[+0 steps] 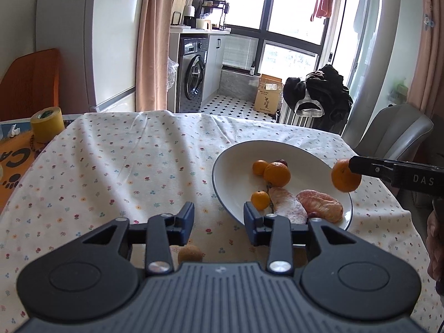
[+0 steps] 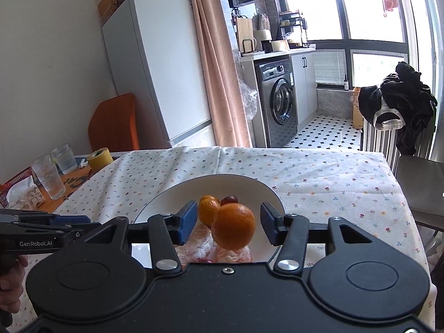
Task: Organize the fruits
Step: 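Carry the orange and kumquat into the white bowl and open both tools, then move both open tools back toward the kiwi and green fruit on the cloth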
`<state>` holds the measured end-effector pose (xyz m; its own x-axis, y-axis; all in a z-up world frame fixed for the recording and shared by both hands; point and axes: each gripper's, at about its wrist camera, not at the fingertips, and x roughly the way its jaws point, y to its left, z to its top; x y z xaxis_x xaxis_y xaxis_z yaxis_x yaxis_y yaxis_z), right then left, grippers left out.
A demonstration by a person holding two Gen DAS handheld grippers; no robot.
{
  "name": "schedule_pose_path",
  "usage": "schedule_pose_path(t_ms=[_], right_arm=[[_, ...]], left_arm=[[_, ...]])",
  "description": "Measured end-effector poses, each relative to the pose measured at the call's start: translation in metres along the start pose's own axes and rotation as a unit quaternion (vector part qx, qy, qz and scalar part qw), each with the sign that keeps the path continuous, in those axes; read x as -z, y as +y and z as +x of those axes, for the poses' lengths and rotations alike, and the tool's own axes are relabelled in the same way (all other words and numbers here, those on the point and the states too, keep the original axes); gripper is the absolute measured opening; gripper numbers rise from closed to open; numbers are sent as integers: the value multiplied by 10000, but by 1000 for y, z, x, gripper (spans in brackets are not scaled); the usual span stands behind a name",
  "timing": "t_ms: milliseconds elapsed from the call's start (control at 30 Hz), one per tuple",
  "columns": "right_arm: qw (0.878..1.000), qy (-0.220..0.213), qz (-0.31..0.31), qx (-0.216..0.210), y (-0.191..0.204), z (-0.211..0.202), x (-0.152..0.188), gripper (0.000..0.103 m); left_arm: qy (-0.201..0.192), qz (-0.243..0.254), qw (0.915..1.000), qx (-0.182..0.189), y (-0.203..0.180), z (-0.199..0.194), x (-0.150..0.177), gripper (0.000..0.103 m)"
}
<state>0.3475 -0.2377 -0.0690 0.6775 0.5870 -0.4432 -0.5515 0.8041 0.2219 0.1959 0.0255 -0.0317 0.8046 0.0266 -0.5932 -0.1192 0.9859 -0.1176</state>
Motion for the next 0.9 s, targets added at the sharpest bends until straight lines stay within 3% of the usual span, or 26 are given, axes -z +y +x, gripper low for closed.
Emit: schedule_pose_path(t_ms=[167, 467, 600, 900], right_arm=[[9999, 39, -31, -95, 5, -3, 2, 57], [9997, 105, -66, -226, 19, -13, 10, 85], [9996, 80, -90, -272, 28, -21, 14, 102], [9995, 163, -11, -266, 36, -32, 27, 103]], left_arm=[[-23, -37, 10000, -64, 5, -5, 3, 53], [-59, -28, 9997, -221, 13, -17, 11, 79], [-88, -28, 9997, -244, 15, -22, 14, 84], [-121, 4, 9997, -215, 17, -31, 23, 89]])
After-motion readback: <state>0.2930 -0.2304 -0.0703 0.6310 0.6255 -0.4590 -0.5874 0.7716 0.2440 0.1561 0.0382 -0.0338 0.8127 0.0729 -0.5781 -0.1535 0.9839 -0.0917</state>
